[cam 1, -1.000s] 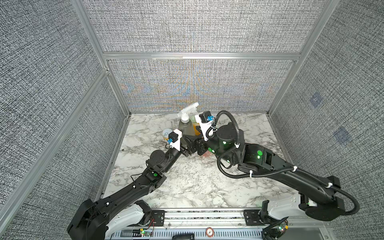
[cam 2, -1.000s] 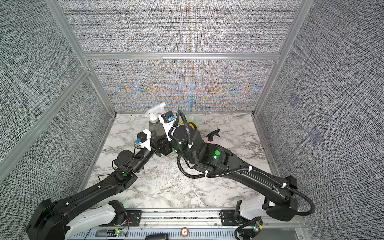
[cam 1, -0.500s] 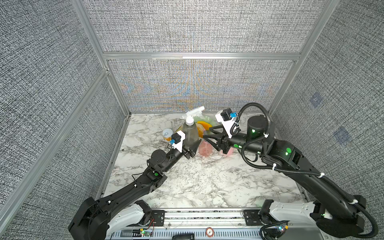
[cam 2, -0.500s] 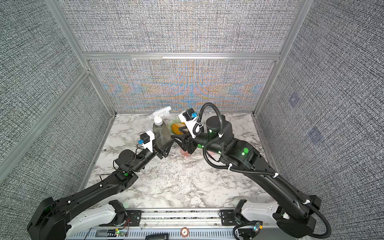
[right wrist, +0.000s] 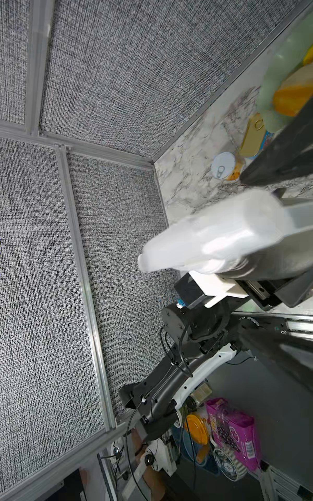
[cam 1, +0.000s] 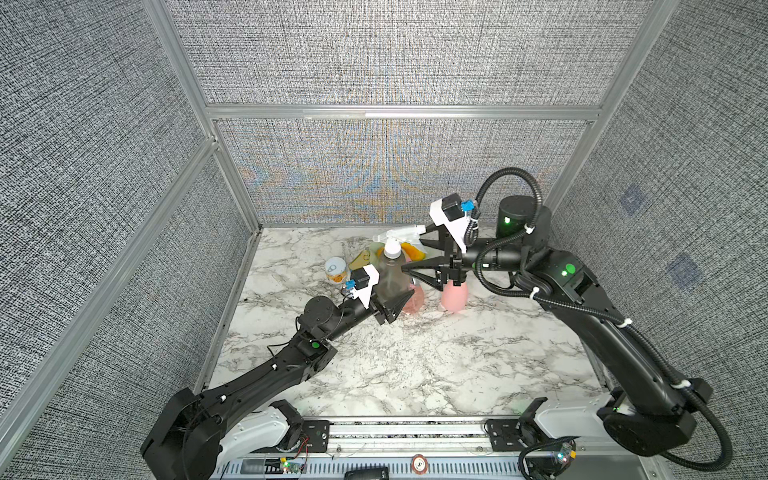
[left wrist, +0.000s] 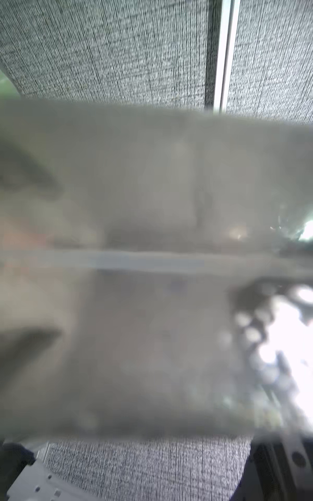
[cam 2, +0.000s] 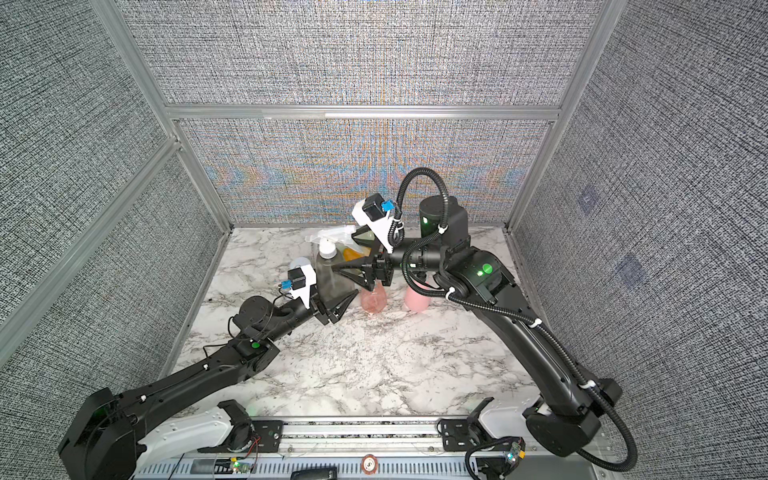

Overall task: Attach spray nozzles to spray bottles
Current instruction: Screw the spray nozzle on the spray bottle.

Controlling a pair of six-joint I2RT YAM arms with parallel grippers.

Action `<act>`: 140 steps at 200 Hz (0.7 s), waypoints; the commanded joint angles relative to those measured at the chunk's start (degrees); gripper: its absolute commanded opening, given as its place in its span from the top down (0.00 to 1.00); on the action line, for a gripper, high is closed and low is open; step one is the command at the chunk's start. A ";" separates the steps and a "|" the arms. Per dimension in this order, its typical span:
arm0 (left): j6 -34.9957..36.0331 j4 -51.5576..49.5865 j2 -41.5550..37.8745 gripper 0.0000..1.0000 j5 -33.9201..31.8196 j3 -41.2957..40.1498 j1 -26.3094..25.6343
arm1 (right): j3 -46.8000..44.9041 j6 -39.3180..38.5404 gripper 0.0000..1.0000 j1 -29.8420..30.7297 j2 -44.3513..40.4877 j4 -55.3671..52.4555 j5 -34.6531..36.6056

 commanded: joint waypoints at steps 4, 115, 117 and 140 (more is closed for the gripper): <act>-1.42 1.04 0.35 0.58 3.73 0.84 -0.02 | 3.23 -2.18 0.17 0.04 2.55 -1.42 -4.07; -0.95 -0.30 1.09 0.58 4.23 1.53 -0.02 | 2.83 -0.27 0.46 1.14 4.62 0.34 -3.17; -0.97 -0.28 1.09 0.58 4.18 1.55 -0.02 | 2.76 -0.36 0.47 1.15 4.60 0.38 -3.09; -0.93 -0.37 1.10 0.58 3.83 1.54 -0.02 | 1.61 0.06 0.56 1.48 4.33 1.17 -2.53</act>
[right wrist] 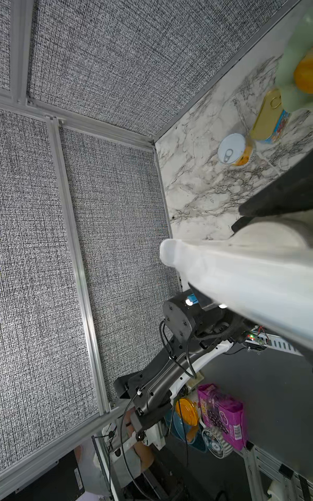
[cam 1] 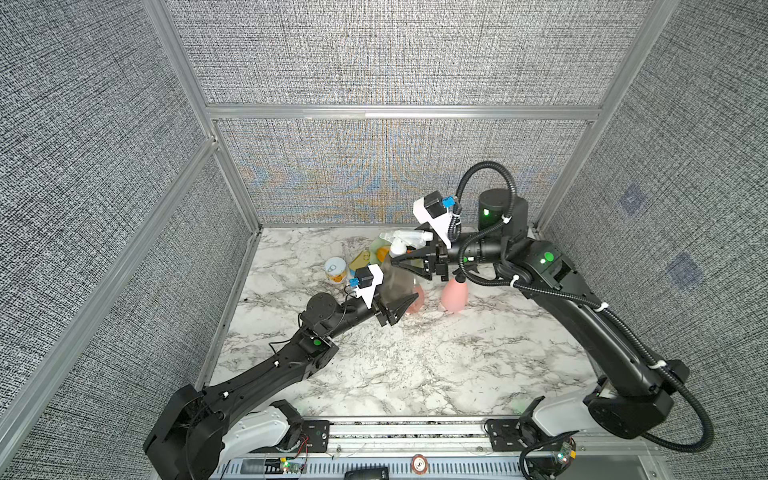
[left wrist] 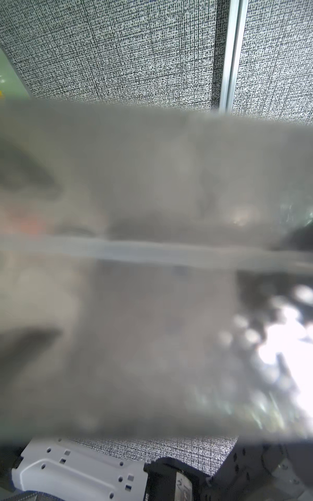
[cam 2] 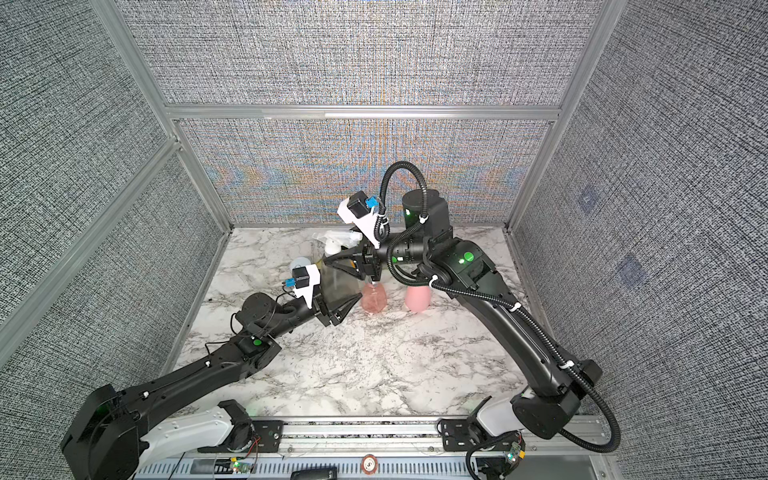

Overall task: Attach spray nozzles to spray bottles
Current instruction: Screw the spray nozzle on the spray bottle.

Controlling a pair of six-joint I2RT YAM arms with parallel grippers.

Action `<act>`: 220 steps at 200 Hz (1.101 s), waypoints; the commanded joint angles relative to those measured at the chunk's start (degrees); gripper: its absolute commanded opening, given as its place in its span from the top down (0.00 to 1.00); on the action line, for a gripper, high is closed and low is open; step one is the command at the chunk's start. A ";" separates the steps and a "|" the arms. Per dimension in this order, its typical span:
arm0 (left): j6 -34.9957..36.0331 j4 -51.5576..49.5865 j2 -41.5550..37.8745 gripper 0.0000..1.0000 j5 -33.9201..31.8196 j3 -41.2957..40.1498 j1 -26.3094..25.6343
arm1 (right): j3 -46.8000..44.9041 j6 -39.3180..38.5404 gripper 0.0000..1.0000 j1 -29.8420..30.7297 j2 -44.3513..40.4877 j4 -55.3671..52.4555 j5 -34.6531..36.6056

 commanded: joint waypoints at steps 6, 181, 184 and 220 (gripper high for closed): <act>0.22 0.49 -0.06 0.58 0.06 0.39 -0.02 | -1.17 0.77 0.58 0.51 -0.56 1.52 0.35; 4.17 -2.61 -1.23 0.60 -17.82 0.16 -0.02 | -7.36 16.91 0.96 25.42 4.75 9.73 82.77; 4.16 -2.54 -1.22 0.60 -18.30 0.07 -0.02 | -7.34 16.85 0.96 25.71 5.07 10.39 83.92; 5.16 -2.89 -1.36 0.61 -23.23 -0.30 -0.03 | -5.05 15.52 0.95 27.90 9.26 15.39 87.03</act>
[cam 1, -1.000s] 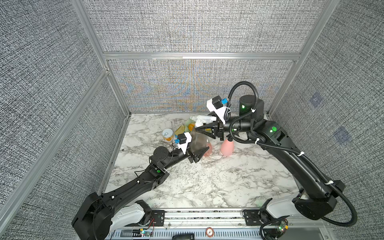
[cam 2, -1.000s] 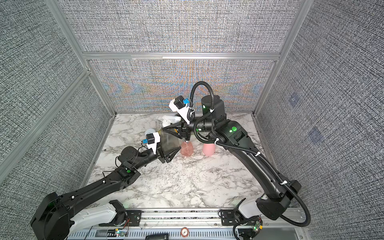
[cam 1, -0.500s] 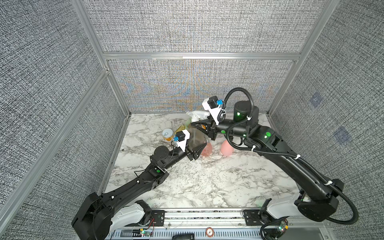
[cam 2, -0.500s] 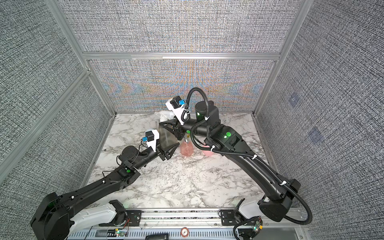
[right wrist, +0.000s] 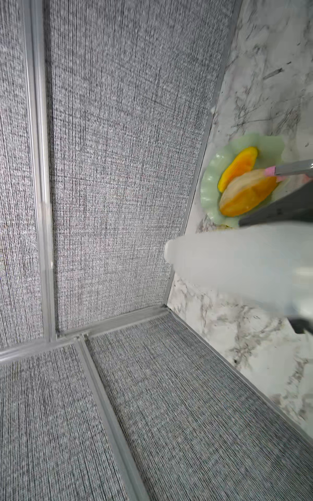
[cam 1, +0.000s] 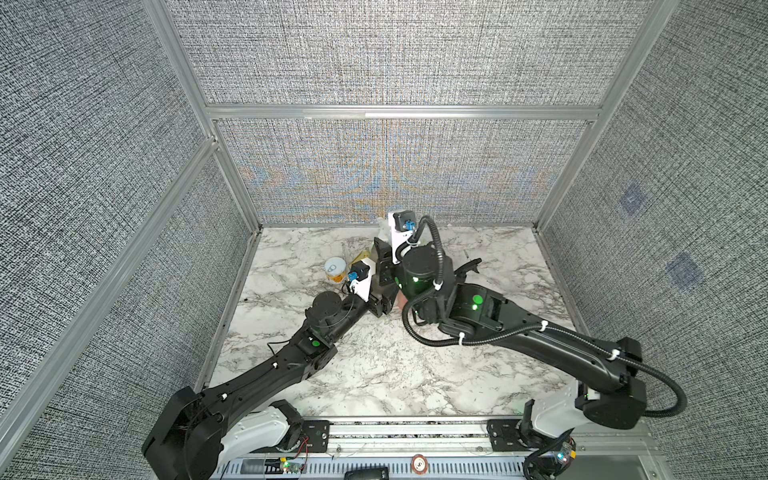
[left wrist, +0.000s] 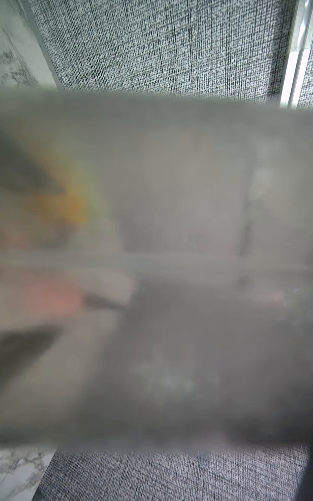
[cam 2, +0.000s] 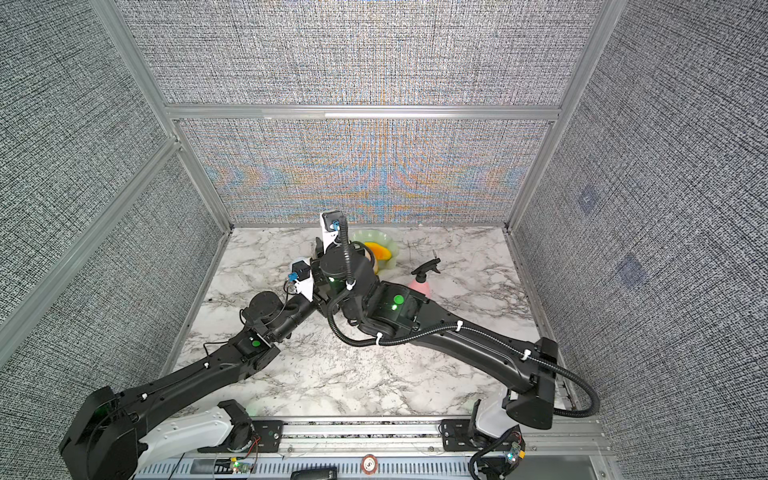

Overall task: Attach spray nozzles to spray bottles
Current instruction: Screw the spray nozzle on the spray bottle.

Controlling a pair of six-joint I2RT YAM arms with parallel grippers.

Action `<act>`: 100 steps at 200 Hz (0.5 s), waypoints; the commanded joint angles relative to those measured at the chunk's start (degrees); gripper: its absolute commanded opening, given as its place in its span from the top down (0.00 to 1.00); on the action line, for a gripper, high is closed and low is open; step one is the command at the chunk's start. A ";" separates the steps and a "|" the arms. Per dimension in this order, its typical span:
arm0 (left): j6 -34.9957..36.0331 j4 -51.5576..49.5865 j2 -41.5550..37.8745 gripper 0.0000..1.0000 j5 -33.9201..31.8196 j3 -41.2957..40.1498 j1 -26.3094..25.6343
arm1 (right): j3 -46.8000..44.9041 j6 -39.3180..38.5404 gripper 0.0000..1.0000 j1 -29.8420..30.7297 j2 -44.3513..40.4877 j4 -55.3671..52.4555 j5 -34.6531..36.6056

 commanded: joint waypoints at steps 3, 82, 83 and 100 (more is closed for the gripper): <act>1.48 6.27 -0.60 0.61 -2.46 0.42 -0.17 | 1.41 -0.29 0.94 1.23 2.66 -1.77 -0.08; 1.81 9.44 -1.56 0.60 -1.79 -1.55 -0.17 | 2.10 -5.51 0.27 0.45 -5.62 -10.37 -25.67; 1.83 9.48 -1.56 0.60 -1.78 -1.62 -0.17 | 1.85 -5.72 0.27 0.45 -5.85 -10.34 -26.07; 1.65 10.07 -1.58 0.60 -1.01 -1.84 -0.17 | -0.87 -6.73 0.24 0.31 -9.14 -11.32 -27.95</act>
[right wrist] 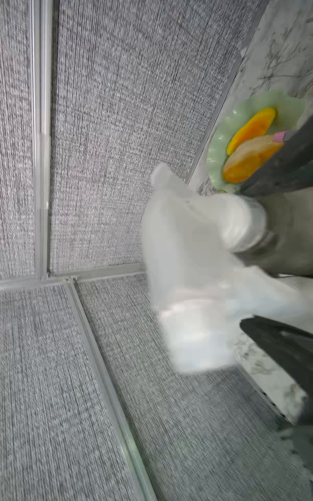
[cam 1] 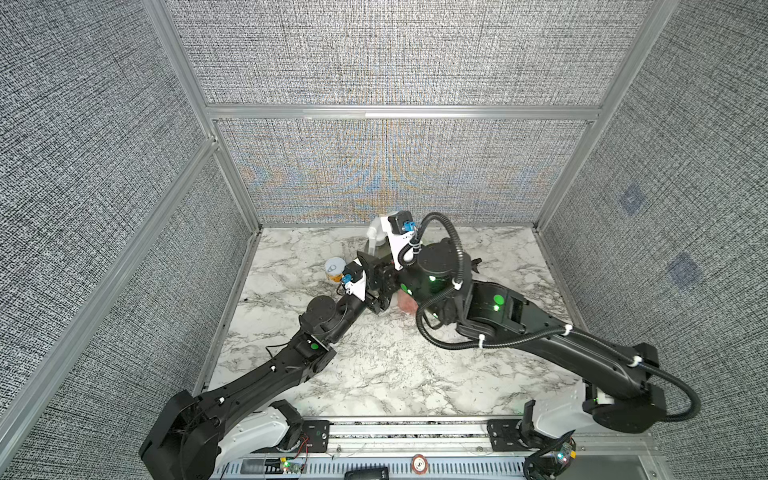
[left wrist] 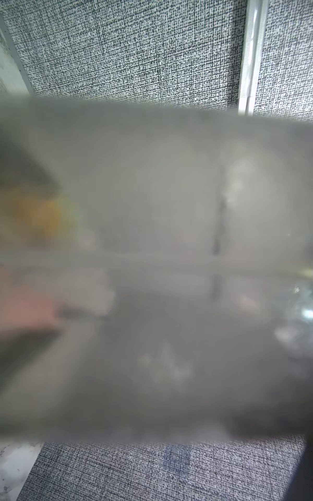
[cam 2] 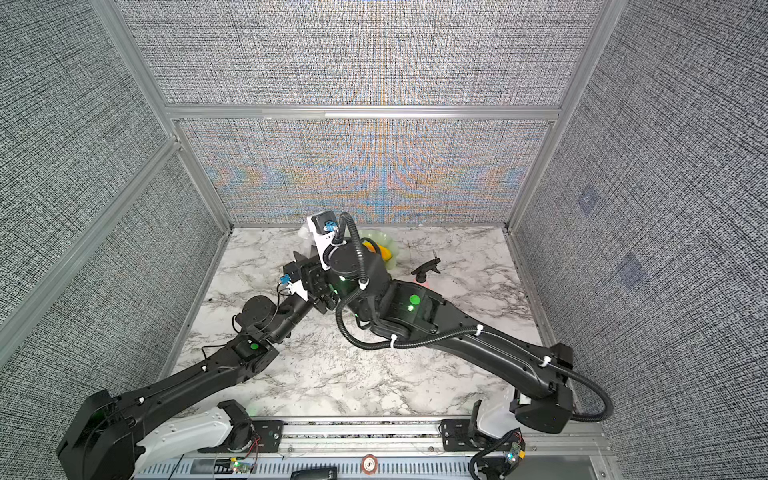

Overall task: Attach spray nozzles to spray bottles
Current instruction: Screw the spray nozzle on the spray bottle.

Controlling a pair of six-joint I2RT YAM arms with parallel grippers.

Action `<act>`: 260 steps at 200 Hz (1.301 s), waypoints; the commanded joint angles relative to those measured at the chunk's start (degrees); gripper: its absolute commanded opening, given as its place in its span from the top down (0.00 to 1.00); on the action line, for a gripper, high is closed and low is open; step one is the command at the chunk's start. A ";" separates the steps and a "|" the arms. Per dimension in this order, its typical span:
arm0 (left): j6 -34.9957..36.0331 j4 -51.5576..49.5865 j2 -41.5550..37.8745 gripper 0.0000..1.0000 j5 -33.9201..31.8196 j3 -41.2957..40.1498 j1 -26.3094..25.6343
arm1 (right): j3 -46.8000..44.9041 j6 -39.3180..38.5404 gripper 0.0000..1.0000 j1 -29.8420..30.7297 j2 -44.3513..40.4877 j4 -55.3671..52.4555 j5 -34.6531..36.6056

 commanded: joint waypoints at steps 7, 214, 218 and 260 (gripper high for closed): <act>0.00 4.08 -0.20 0.60 2.03 -0.45 -0.02 | -3.16 -3.49 0.23 -0.18 -4.44 -4.46 -9.53; -6.37 4.69 2.05 0.62 26.63 2.29 -0.10 | -7.99 -1.64 0.38 -33.72 -10.37 3.70 -79.08; -6.54 4.69 2.08 0.61 26.93 2.31 -0.03 | -7.89 -1.77 0.38 -33.63 -10.03 3.66 -79.24; -8.32 5.30 3.09 0.62 28.77 2.76 -0.08 | -5.63 -3.40 0.36 -31.89 -7.15 3.04 -77.42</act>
